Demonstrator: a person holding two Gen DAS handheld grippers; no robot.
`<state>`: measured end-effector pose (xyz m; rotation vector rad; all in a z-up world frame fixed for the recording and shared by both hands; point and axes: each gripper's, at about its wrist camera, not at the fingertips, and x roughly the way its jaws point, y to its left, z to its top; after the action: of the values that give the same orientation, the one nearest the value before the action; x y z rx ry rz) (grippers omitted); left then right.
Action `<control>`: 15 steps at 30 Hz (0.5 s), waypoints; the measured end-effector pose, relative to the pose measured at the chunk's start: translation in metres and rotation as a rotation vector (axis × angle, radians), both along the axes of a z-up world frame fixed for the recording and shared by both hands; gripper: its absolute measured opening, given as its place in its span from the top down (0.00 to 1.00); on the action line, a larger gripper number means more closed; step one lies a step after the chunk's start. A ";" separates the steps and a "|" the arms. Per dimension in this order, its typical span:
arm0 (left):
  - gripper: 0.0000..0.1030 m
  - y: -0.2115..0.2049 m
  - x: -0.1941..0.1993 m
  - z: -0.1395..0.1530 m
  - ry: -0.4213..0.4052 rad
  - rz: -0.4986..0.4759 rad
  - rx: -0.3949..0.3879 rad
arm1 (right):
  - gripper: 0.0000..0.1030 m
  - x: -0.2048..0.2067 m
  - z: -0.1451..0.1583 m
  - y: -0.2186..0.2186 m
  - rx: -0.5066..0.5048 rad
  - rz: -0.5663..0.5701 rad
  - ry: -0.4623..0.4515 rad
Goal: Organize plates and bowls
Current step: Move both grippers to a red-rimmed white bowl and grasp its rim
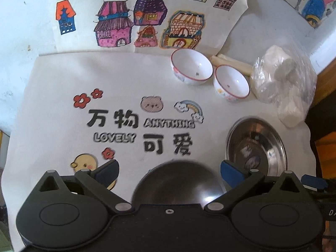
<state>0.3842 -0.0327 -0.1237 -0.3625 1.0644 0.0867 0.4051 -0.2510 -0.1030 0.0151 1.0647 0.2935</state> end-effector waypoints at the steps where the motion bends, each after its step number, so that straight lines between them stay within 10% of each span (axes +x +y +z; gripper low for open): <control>1: 0.01 -0.003 0.004 0.000 -0.002 0.009 0.001 | 0.00 0.005 0.001 -0.003 0.000 0.004 -0.008; 15: 0.01 -0.048 0.091 -0.006 -0.032 0.082 0.032 | 0.00 0.090 -0.004 -0.056 0.024 -0.011 -0.072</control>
<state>0.4755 -0.0810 -0.1298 -0.3772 1.0151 0.1705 0.4955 -0.3070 -0.1067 0.0312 0.9894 0.2950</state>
